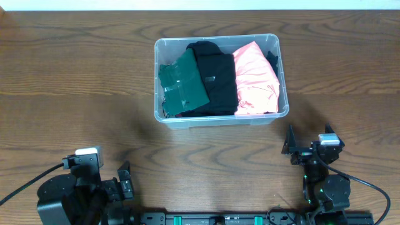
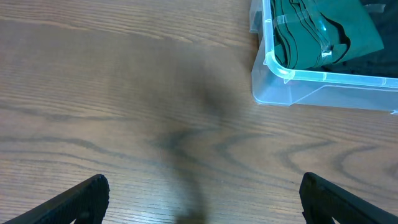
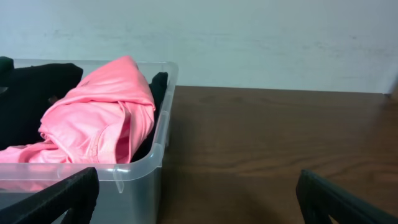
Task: Pack container
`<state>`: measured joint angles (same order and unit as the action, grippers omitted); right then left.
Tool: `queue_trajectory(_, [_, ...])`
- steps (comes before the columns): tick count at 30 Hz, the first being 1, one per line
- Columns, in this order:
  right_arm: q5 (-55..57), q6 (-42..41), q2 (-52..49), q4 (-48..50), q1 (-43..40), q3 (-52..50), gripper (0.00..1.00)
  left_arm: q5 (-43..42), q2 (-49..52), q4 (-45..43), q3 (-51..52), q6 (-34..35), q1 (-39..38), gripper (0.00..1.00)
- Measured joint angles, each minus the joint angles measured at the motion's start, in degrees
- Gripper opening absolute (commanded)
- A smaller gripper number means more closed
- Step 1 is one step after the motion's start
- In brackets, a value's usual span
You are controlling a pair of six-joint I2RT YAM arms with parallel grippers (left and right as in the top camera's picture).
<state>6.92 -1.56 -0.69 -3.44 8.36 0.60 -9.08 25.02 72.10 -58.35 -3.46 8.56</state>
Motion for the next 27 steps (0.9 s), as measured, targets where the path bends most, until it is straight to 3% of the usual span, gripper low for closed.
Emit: queue_trajectory(27, [-0.07, 0.57, 0.0, -0.02, 0.0, 0.0, 0.99, 0.0, 0.0, -0.02, 0.0, 0.0, 0.0, 0.98])
